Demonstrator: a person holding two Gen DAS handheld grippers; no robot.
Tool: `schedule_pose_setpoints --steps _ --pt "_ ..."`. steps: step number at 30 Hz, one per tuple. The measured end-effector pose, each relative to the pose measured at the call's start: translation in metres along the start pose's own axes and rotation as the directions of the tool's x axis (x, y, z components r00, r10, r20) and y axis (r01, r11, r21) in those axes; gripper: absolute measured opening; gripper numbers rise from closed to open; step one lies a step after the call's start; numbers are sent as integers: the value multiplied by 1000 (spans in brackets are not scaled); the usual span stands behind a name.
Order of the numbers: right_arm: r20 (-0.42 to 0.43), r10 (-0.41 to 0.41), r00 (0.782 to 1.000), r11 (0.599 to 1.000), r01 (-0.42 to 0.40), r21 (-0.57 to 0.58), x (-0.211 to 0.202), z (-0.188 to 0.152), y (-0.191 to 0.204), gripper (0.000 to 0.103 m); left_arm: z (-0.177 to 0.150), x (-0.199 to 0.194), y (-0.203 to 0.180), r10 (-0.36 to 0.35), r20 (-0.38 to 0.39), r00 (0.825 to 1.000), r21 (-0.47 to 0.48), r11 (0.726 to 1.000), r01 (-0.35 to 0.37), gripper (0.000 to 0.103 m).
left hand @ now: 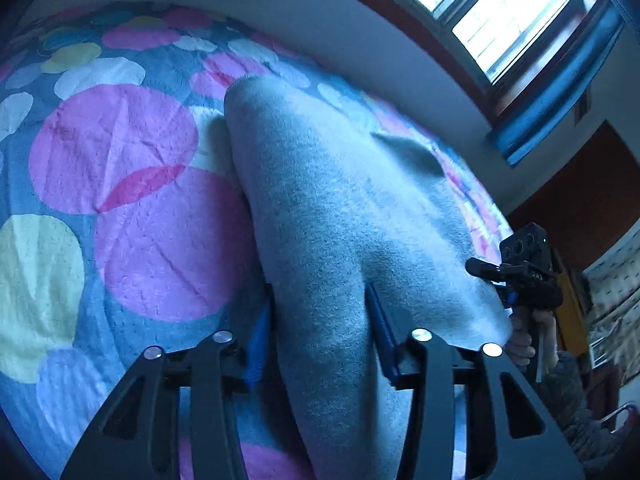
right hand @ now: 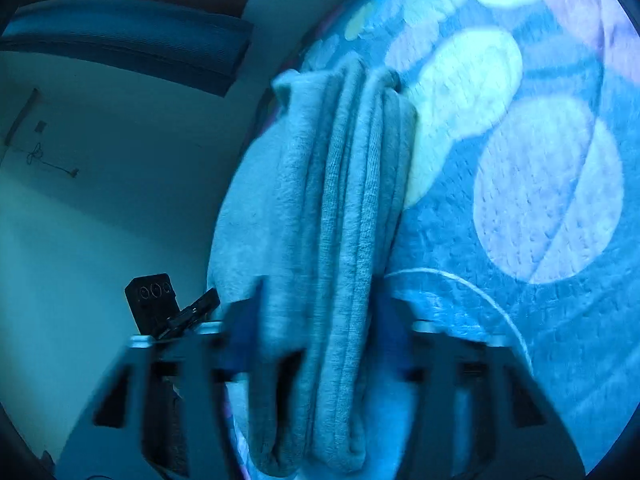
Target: Fold small clothes
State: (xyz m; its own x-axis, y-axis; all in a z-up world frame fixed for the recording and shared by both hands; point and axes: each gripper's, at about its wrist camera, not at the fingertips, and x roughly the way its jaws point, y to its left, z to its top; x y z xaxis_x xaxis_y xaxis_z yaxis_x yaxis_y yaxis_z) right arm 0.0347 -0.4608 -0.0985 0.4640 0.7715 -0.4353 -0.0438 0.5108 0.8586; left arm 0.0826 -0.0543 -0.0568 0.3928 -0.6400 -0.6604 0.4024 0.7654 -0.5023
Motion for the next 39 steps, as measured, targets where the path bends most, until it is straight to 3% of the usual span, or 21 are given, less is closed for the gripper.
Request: schedule_pose_setpoints --steps 2,12,15,17,19,22,27,29,32,36,39 --pt "4 28 1000 1000 -28 0 -2 -1 -7 29 -3 3 0 7 -1 1000 20 1000 -7 41" --pt "12 33 999 999 -33 -12 -4 1 -4 31 -3 -5 4 -46 40 998 20 999 45 45" --pt "14 61 998 998 -61 6 -6 3 -1 44 0 -10 9 -83 52 995 -15 996 84 54" --pt "32 44 999 999 -44 -2 -9 9 4 62 6 -13 15 -119 65 991 -54 991 122 65" --pt "48 23 999 1000 -22 -13 -10 19 8 69 16 -9 25 -126 63 990 -94 987 132 66" --pt "62 1 998 1000 -1 0 -2 37 6 70 31 3 31 -104 43 994 -105 989 108 66" --pt "71 -3 997 1000 2 14 14 61 2 70 54 26 37 -60 13 998 -101 993 61 75" --pt "65 -36 997 999 35 22 21 68 -1 48 57 32 39 -55 2 998 -105 993 55 73" --pt "48 -37 998 999 35 42 29 71 -12 32 58 44 40 -67 -25 997 -114 991 63 60" --pt "52 -14 999 999 12 39 30 72 -11 32 59 48 39 -69 -14 998 -119 991 67 62" --pt "59 5 998 999 -8 37 26 70 -11 37 57 43 37 -20 -1 1000 -116 993 20 73"
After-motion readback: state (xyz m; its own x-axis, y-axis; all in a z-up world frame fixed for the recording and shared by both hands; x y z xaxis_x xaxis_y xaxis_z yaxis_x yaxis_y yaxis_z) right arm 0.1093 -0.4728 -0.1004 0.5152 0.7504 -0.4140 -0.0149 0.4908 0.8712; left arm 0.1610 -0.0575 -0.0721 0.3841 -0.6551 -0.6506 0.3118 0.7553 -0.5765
